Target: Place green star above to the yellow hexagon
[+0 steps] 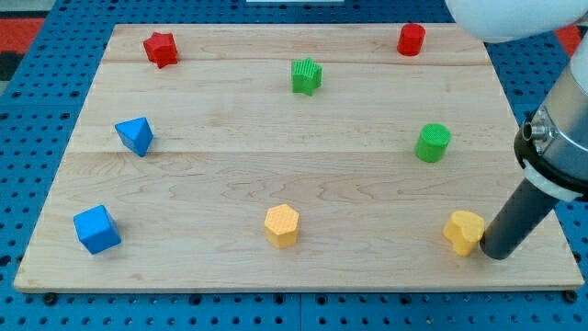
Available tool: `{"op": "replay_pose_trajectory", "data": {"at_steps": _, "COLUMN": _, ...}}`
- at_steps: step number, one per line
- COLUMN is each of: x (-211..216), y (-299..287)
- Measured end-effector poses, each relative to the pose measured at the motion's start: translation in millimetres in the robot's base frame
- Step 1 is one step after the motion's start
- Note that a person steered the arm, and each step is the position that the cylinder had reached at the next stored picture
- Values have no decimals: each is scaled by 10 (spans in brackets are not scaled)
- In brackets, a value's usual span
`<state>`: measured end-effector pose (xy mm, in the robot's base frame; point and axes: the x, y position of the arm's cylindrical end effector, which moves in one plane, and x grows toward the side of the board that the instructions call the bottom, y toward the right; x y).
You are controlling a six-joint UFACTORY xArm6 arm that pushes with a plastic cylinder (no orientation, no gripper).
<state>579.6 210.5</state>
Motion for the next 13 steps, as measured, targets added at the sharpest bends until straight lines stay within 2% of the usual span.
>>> {"op": "replay_pose_trajectory", "data": {"at_steps": 2, "x": -613, "y": -40}}
{"op": "replay_pose_trajectory", "data": {"at_steps": 4, "x": -1259, "y": -1048}}
{"op": "replay_pose_trajectory", "data": {"at_steps": 5, "x": -1816, "y": -1353}}
{"op": "replay_pose_trajectory", "data": {"at_steps": 7, "x": -2428, "y": -1700}}
{"op": "replay_pose_trajectory", "data": {"at_steps": 8, "x": -2569, "y": -2193}}
{"op": "replay_pose_trajectory", "data": {"at_steps": 9, "x": -2738, "y": -2336}}
{"op": "replay_pose_trajectory", "data": {"at_steps": 10, "x": -2680, "y": -2431}}
{"op": "replay_pose_trajectory", "data": {"at_steps": 11, "x": -2767, "y": -2529}}
{"op": "replay_pose_trajectory", "data": {"at_steps": 13, "x": -3030, "y": -2364}}
